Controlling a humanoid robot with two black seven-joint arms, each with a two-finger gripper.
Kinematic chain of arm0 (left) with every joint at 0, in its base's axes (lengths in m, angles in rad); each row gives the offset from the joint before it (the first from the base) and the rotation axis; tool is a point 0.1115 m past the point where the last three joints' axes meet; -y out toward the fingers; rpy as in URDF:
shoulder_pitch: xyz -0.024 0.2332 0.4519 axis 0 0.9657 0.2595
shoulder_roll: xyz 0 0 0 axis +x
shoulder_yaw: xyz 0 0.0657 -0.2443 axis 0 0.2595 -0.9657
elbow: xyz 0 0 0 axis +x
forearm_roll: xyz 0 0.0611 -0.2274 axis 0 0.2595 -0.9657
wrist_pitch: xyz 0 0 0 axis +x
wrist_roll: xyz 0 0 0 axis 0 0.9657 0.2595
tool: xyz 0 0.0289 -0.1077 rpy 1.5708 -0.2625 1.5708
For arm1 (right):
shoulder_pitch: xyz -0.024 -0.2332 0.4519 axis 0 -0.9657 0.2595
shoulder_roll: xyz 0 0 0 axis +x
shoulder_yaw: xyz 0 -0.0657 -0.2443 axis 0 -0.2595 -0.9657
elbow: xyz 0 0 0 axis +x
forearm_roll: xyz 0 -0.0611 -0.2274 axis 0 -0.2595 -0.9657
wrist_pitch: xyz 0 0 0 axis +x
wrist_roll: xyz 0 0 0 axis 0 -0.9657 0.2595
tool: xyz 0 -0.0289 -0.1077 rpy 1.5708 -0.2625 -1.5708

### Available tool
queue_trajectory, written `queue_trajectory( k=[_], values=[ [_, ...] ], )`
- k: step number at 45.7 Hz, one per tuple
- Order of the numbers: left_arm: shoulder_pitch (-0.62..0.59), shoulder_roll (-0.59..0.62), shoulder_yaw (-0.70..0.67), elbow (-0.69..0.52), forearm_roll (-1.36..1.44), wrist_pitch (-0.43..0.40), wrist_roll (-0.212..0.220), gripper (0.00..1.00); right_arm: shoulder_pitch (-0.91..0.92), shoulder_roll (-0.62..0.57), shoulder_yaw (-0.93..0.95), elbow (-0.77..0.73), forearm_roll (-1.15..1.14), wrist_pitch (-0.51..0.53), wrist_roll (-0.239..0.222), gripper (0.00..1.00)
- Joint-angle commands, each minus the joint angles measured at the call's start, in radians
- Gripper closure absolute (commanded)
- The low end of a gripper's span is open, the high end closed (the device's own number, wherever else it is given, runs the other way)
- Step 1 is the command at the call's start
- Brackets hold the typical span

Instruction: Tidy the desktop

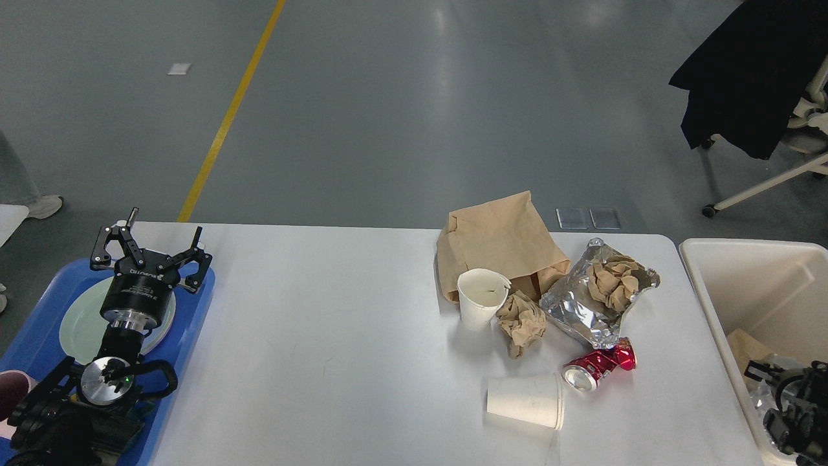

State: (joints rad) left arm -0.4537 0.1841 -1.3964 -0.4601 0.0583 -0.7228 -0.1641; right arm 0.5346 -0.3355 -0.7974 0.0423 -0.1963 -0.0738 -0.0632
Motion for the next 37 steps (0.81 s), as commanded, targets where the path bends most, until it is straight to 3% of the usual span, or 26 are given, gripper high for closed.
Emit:
queue_trajectory(
  k=[1,27,33,37],
  values=[
    [0.0,0.0,0.0,0.001,0.0,0.0,0.0,0.04,-0.001,0.001,-0.002,0.001,-0.002,-0.003,0.0,0.0],
    [0.0,0.0,0.0,0.001,0.0,-0.001,0.0,0.04,0.016,-0.008,0.0,0.014,-0.002,0.002,-0.001,0.0],
    [0.0,0.0,0.0,0.0,0.0,-0.001,0.0,0.04,0.089,-0.034,-0.008,0.086,-0.017,0.015,-0.013,0.0],
    [0.0,0.0,0.0,0.0,0.0,0.0,0.0,0.04,0.185,-0.127,-0.017,0.223,-0.023,0.046,-0.041,0.0]
  ],
)
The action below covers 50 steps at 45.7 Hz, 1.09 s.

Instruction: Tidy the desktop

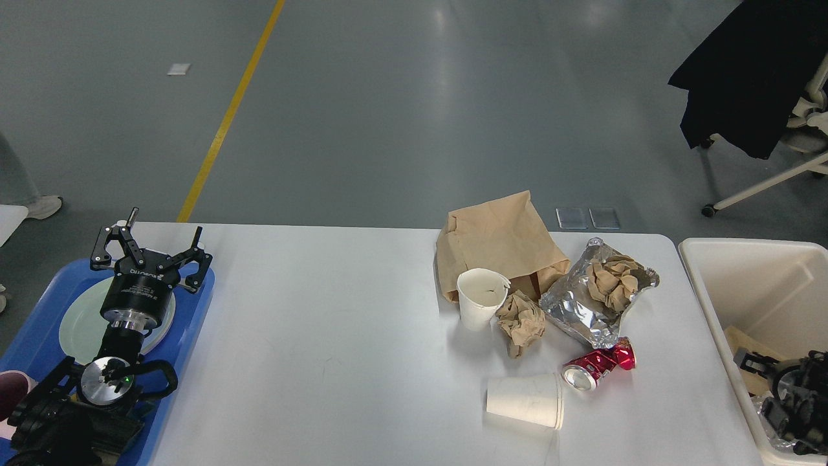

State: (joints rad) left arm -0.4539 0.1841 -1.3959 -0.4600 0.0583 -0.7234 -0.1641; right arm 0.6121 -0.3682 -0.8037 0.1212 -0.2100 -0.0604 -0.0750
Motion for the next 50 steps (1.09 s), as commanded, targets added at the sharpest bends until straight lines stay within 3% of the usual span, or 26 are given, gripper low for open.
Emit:
queue_trajectory(
  k=[1,8,16,23,29,32,43,48,50],
  values=[
    [0.0,0.0,0.0,0.0,0.0,0.001,0.0,0.04,0.141,-0.128,-0.011,0.196,-0.011,0.045,-0.043,0.0],
    [0.0,0.0,0.0,0.0,0.0,0.001,0.0,0.04,0.431,-0.297,-0.112,0.562,-0.107,0.096,-0.098,0.0],
    [0.0,0.0,0.0,0.0,0.0,0.001,0.0,0.04,0.858,-0.296,-0.426,0.873,-0.147,0.226,-0.12,0.0],
    [0.0,0.0,0.0,0.0,0.0,0.001,0.0,0.04,1.17,-0.155,-0.563,0.999,-0.147,0.509,-0.124,0.0],
    [0.0,0.0,0.0,0.001,0.0,0.001,0.0,0.04,1.368,-0.017,-0.572,1.066,-0.143,0.807,-0.126,0.0],
    [0.0,0.0,0.0,0.0,0.0,0.001,0.0,0.04,1.472,0.012,-0.56,1.13,-0.141,0.895,-0.126,0.0],
    [0.001,0.0,-0.002,0.0,0.0,0.001,0.0,0.04,1.86,0.083,-0.557,1.508,-0.033,0.903,-0.117,0.0],
    [0.001,0.0,-0.002,0.0,0.0,0.002,0.0,0.04,1.934,0.091,-0.56,1.589,0.056,0.87,-0.098,0.0],
    [0.001,0.0,-0.002,0.001,0.0,0.002,0.0,0.04,1.94,0.1,-0.555,1.595,0.064,0.866,-0.068,0.01]
  ],
)
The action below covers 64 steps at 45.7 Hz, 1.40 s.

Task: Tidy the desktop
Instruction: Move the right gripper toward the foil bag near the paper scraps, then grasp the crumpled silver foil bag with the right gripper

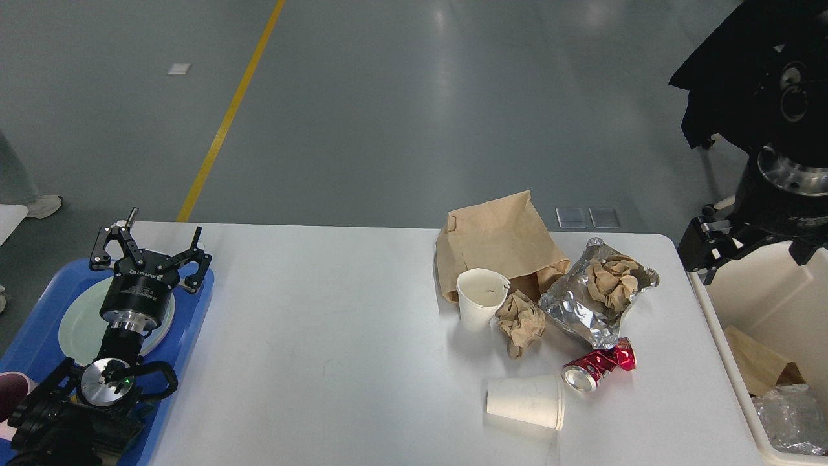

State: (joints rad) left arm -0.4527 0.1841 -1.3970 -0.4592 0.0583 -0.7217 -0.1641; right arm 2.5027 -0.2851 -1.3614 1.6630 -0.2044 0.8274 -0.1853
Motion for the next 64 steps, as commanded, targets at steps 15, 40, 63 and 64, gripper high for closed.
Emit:
queue_trajectory(
  k=[15,40,63,64],
  values=[
    [0.0,0.0,0.0,-0.001,0.0,0.001,0.0,0.04,0.025,0.02,-0.01,0.038,0.056,-0.1,0.15,0.0],
    [-0.001,0.0,0.001,-0.001,0.0,-0.001,0.0,0.04,-0.551,-0.032,0.064,-0.293,0.074,-0.475,0.15,0.0],
    [-0.001,0.0,0.001,-0.001,0.0,-0.001,0.0,0.04,-1.262,0.052,0.317,-1.003,0.091,-0.499,0.129,0.02],
    [-0.001,0.0,0.001,-0.001,0.0,-0.001,0.0,0.04,-1.275,0.052,0.321,-1.019,0.091,-0.508,0.129,0.02]
  ],
)
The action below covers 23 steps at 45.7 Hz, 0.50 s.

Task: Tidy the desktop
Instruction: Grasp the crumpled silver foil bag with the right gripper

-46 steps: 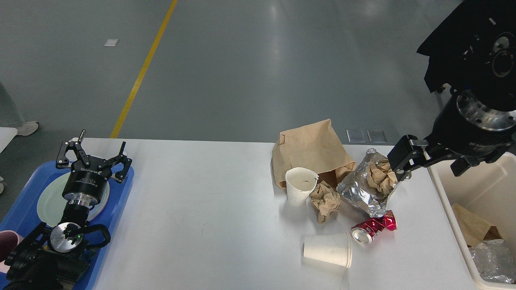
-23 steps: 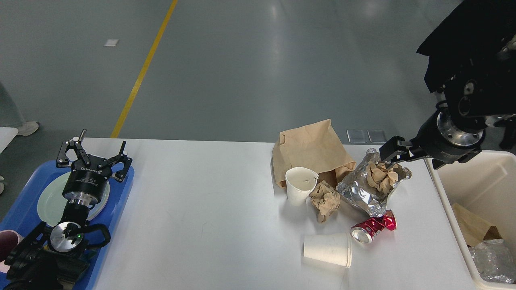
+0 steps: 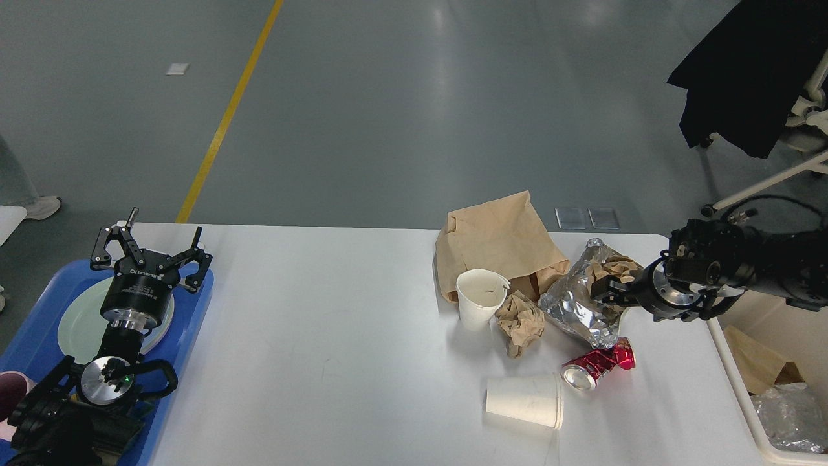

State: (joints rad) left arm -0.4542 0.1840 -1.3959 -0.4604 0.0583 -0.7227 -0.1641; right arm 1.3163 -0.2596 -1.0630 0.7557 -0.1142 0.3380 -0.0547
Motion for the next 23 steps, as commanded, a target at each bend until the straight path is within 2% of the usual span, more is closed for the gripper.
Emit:
queue_trajectory(
  k=[1,4,10,23],
  values=[
    [0.0,0.0,0.0,0.0,0.0,0.0,0.0,0.03,-0.098,0.026,0.028,-0.124,0.001,-0.031,-0.002,0.03],
    [0.0,0.0,0.0,0.0,0.0,0.0,0.0,0.04,-0.141,0.028,0.032,-0.141,0.001,-0.112,-0.002,0.06],
    [0.0,0.0,0.0,0.0,0.0,0.0,0.0,0.04,-0.209,0.052,0.032,-0.162,-0.001,-0.231,0.0,0.07],
    [0.0,0.0,0.0,0.0,0.0,0.0,0.0,0.04,-0.261,0.1,0.032,-0.219,-0.001,-0.258,-0.002,0.09]
  ],
)
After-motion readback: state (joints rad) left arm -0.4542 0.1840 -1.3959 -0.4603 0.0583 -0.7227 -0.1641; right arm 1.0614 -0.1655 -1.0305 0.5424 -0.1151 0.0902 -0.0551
